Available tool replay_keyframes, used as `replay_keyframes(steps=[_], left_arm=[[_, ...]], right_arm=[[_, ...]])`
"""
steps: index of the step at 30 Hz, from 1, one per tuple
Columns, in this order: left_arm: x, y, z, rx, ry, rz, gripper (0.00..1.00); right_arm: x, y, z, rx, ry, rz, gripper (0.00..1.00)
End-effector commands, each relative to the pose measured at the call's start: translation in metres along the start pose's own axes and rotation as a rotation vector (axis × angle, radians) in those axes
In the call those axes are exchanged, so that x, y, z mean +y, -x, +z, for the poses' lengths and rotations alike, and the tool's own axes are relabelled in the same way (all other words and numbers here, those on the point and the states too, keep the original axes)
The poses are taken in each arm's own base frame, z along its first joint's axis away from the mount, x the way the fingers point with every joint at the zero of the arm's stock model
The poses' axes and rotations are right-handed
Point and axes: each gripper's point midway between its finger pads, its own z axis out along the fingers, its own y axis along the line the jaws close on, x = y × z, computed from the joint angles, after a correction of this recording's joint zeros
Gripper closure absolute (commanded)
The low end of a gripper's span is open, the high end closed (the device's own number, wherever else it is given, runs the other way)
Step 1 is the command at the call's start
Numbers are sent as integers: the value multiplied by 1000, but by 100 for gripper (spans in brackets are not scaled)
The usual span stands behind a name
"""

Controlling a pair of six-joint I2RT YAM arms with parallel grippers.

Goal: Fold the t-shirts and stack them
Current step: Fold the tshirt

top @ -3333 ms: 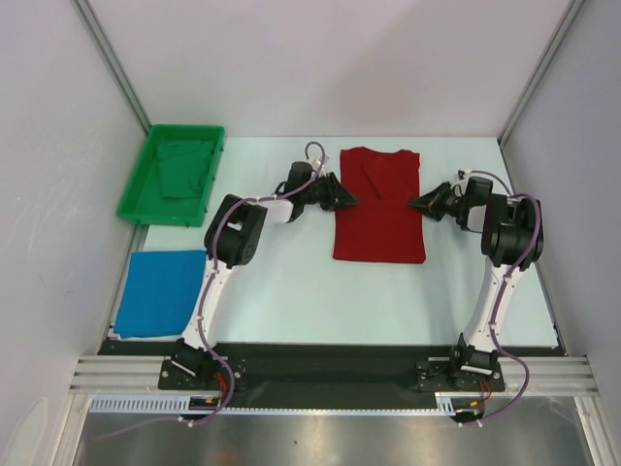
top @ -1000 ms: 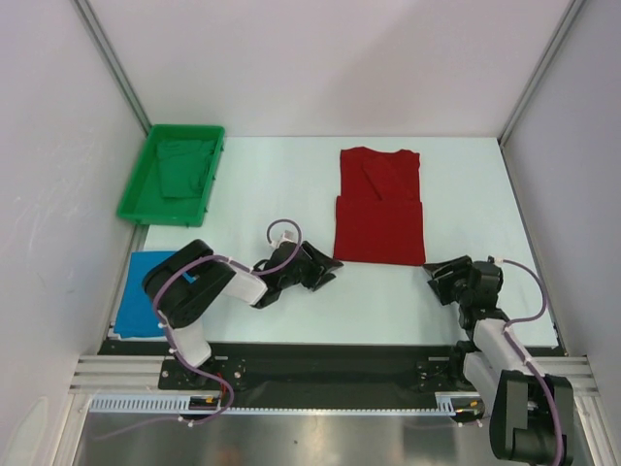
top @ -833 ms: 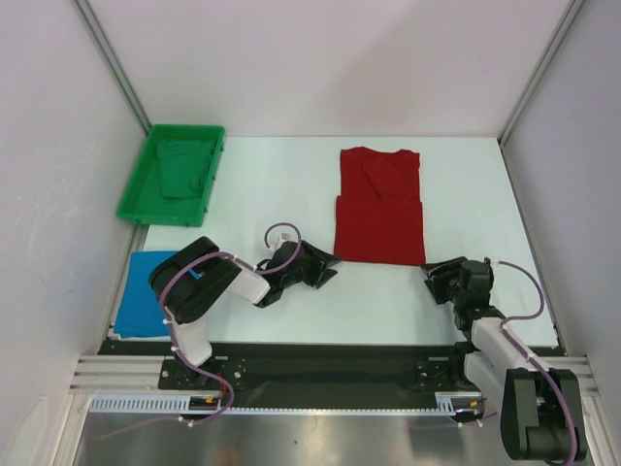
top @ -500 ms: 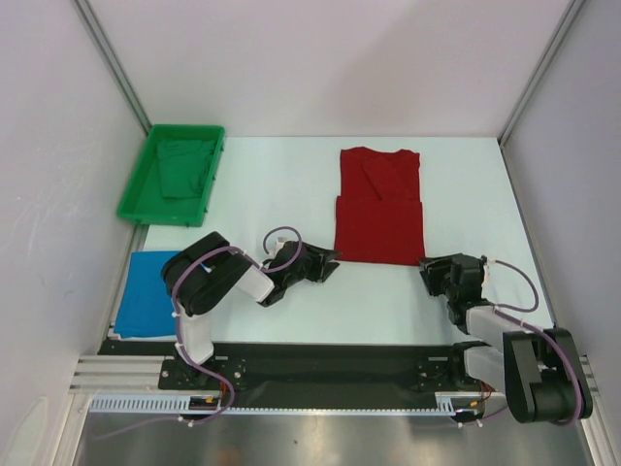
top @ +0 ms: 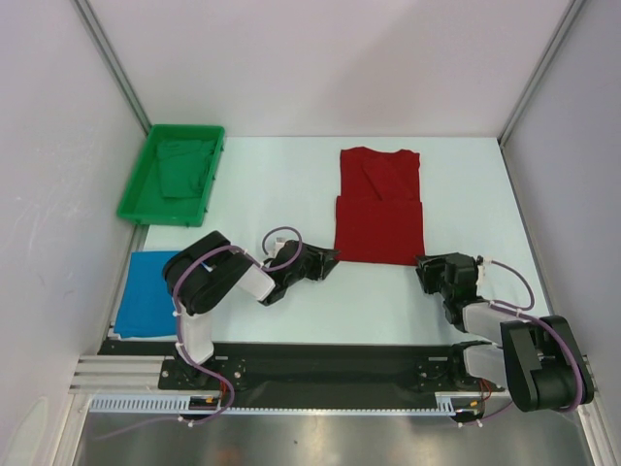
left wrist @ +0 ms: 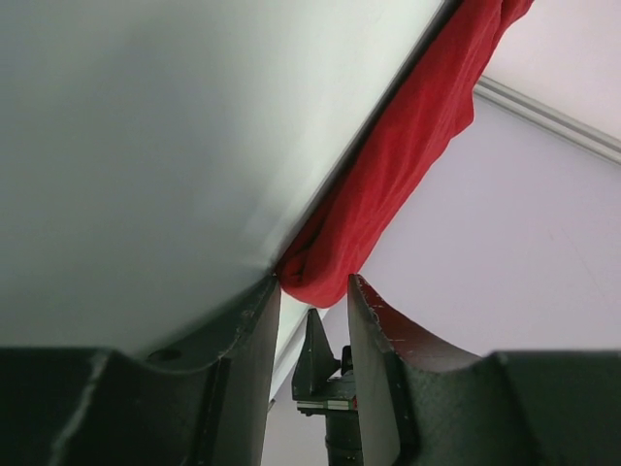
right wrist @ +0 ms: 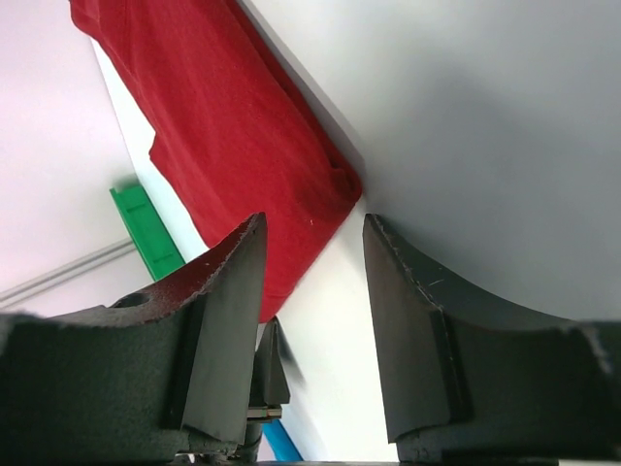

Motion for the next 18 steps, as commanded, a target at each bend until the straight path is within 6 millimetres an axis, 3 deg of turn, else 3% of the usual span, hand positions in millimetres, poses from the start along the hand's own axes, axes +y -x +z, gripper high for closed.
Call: replay_keyframes(steps=[1,11,15,18], left_arm=[[37,23,6,-92,131,-11,60],[37,24,9,-85,115,-4,71],[36,23,12,-76,113,-1,67],[36,21,13,-69,122,0,58]], right_arm=[[-21,5,2,-47,-92,18,50],[-26,14,6,-97,-141,27,55],[-34,17,3,-119,-187,38,55],[-32,17,5,-117,-199,29,56]])
